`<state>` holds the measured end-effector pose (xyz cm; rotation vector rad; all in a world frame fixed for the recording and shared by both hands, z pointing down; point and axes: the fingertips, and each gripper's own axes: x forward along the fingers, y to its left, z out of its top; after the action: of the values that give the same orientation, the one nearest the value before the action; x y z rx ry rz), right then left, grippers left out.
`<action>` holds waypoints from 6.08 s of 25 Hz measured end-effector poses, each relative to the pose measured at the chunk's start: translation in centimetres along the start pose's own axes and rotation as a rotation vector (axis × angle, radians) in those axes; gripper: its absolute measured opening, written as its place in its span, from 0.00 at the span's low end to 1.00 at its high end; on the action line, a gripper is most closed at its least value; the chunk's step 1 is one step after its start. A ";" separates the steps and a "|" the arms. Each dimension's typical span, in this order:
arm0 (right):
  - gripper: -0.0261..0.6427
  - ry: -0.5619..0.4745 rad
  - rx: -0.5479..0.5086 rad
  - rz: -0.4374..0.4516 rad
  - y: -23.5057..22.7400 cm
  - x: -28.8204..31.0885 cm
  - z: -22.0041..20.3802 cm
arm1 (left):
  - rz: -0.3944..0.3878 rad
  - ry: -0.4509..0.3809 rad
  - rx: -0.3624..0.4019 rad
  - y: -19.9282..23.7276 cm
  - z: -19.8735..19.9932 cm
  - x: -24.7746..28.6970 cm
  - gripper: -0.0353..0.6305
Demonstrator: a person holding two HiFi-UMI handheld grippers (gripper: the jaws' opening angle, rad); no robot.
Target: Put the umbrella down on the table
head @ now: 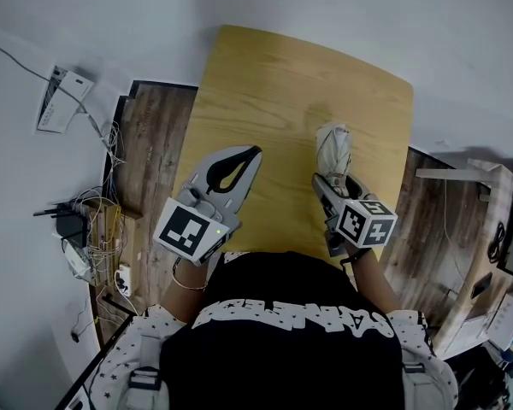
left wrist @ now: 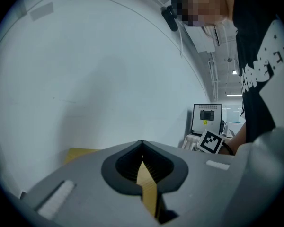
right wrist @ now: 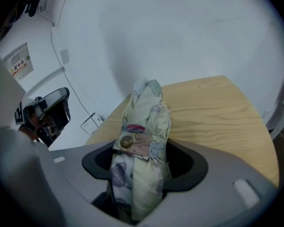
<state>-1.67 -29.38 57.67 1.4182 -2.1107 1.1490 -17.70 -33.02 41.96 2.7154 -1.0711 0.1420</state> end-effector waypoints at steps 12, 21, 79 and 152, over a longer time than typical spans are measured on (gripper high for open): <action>0.49 0.067 -0.020 -0.023 -0.6 1.4 -1.6 | 0.030 0.006 -0.010 0.9 -0.4 0.4 0.05; 0.49 0.128 -0.079 -0.091 -1.5 1.8 -2.9 | 0.030 -0.003 -0.020 1.1 -0.5 0.2 0.05; 0.27 -0.179 -0.049 -0.114 0.9 -4.9 0.8 | -0.069 -0.027 0.034 -4.0 0.9 -0.8 0.05; 0.06 -0.455 -0.169 -0.028 7.8 -13.0 8.5 | -0.041 -0.040 0.024 -4.7 0.1 -4.0 0.05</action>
<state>-1.70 -26.83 40.52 1.7449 -2.4042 0.6591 -17.39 -27.04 40.42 2.7706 -1.0296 0.0949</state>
